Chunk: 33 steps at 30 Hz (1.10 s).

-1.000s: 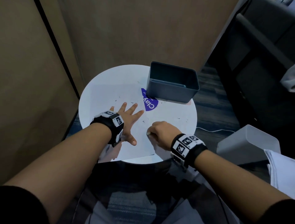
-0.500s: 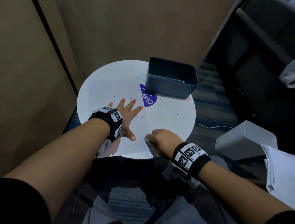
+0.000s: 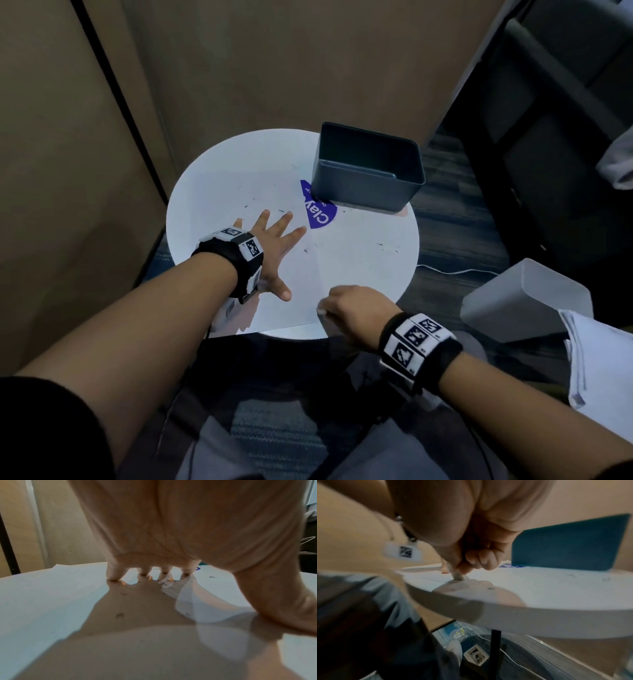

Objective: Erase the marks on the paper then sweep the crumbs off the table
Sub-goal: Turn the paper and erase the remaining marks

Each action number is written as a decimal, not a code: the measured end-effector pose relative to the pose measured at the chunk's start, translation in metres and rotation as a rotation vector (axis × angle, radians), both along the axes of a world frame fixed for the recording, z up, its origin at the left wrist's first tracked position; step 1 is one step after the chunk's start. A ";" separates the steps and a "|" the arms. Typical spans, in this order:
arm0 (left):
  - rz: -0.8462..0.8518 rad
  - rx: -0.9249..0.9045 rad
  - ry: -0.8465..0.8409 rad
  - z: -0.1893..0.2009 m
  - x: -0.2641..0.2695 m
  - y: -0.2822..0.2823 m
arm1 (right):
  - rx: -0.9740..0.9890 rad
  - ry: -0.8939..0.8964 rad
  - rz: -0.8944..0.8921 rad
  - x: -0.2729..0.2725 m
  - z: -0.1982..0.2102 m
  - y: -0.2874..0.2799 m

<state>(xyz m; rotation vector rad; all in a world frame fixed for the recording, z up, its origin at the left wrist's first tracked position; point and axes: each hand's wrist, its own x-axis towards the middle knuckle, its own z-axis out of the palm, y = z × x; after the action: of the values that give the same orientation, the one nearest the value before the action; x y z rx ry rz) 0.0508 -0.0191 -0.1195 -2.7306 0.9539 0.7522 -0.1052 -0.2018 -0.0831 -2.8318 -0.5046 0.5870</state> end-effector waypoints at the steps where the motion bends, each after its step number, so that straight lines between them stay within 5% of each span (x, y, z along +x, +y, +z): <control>1: 0.007 0.003 0.006 0.000 -0.001 0.001 | -0.009 0.042 0.030 -0.001 0.003 -0.002; 10: 0.013 0.016 -0.005 0.006 -0.006 -0.003 | 0.006 -0.165 -0.146 0.086 0.014 0.008; 16: 0.022 0.001 -0.009 0.003 0.000 -0.001 | 0.019 -0.146 -0.020 0.050 0.000 0.011; 20: 0.020 -0.008 0.009 -0.002 -0.005 0.001 | -0.065 0.076 0.134 0.030 0.005 0.008; 26: 0.023 -0.047 -0.023 0.011 -0.007 -0.001 | -0.019 -0.177 -0.082 0.094 0.015 0.019; 33: 0.018 -0.019 -0.014 0.001 -0.003 0.002 | 0.021 -0.084 0.047 0.038 -0.002 0.012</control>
<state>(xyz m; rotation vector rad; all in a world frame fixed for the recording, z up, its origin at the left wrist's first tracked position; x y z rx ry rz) 0.0481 -0.0167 -0.1188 -2.7607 0.9391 0.7298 -0.0672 -0.1900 -0.0855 -2.8413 -0.5901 0.4699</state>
